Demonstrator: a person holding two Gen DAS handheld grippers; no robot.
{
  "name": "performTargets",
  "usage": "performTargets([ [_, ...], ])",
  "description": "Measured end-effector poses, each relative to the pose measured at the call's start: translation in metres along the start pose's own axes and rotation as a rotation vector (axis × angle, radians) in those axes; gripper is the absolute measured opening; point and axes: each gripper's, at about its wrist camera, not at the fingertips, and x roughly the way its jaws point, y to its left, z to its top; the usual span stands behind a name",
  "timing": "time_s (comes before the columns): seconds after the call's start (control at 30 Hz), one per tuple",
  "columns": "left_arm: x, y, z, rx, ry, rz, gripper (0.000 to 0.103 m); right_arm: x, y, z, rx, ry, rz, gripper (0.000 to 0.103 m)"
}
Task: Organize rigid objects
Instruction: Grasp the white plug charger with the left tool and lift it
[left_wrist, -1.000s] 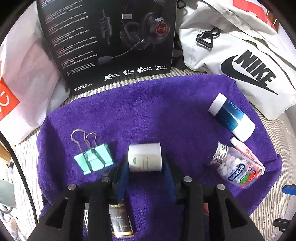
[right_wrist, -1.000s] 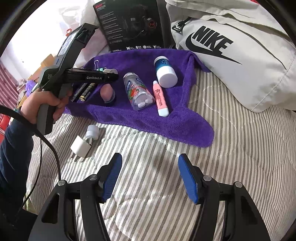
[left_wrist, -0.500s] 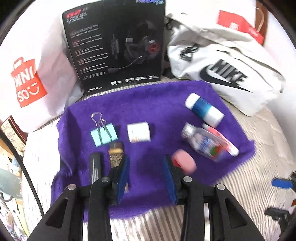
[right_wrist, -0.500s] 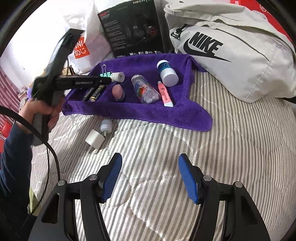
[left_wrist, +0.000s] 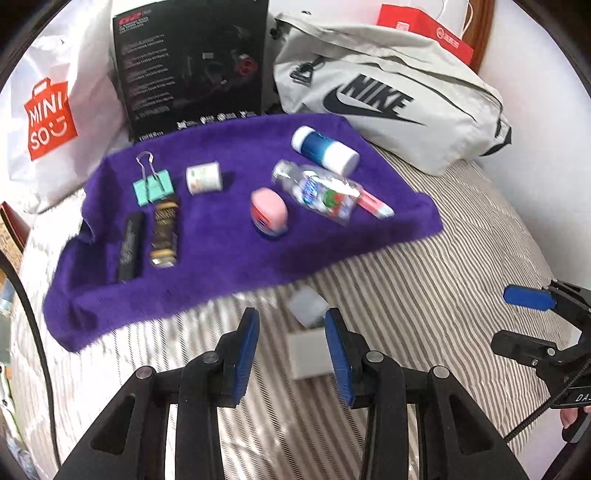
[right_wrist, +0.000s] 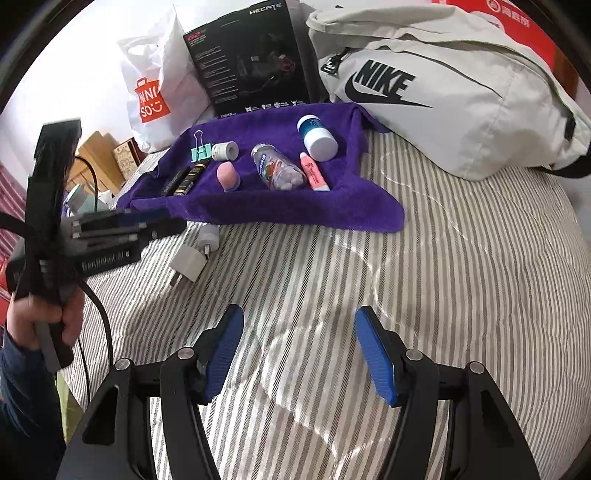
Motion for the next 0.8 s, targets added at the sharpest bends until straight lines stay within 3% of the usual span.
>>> performTargets([
  [0.27, 0.020, -0.009, -0.013, 0.008, 0.043, -0.016, 0.035, -0.003, -0.003, -0.016, 0.007, 0.014, -0.016, 0.071],
  [0.57, 0.025, -0.012, -0.016, 0.031, 0.040, 0.005, 0.035, 0.003, -0.003, -0.023, 0.013, 0.039, -0.012, 0.071],
  [0.67, 0.026, -0.015, -0.017, 0.049, 0.030, 0.021, 0.027, 0.006, -0.004, -0.022, 0.016, 0.044, -0.009, 0.071],
  [0.8, 0.025, -0.010, -0.018, 0.041, 0.029, 0.004, 0.027, 0.009, -0.002, -0.022, 0.007, 0.055, -0.005, 0.071],
])
